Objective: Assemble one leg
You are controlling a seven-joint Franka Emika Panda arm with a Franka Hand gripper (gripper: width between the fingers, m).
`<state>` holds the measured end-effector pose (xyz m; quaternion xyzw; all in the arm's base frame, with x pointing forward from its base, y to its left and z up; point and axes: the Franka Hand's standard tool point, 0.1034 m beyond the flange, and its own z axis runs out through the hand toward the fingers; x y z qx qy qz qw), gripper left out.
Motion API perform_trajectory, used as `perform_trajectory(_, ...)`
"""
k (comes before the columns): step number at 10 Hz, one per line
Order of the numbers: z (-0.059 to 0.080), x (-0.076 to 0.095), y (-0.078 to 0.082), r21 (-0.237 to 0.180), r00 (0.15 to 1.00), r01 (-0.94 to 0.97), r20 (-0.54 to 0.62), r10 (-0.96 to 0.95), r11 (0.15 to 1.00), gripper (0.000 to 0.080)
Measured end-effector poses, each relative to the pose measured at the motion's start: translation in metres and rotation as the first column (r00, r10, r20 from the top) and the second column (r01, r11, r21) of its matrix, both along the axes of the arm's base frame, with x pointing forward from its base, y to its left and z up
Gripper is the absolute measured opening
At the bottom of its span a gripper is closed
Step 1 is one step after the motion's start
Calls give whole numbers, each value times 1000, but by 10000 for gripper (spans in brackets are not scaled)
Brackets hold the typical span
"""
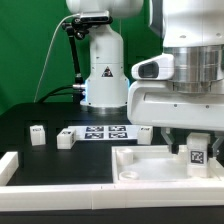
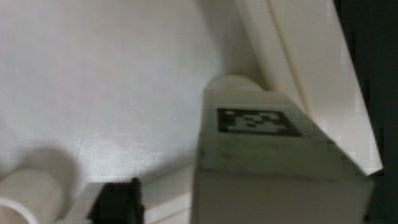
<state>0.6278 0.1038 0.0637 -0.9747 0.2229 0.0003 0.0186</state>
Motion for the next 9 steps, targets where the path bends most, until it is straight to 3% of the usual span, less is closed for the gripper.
perform_trajectory(1,0,0,0,0,1000,24,-1,-24,1000,288)
perform_trajectory(3,0,0,0,1,997,82,-4,-82,997,291)
perform_trajectory(7,-1,0,-2,13,879,477,4,-477,879,291)
perform_trajectory(9,-1,-1,-3,28,713,701,-5,-701,713,291)
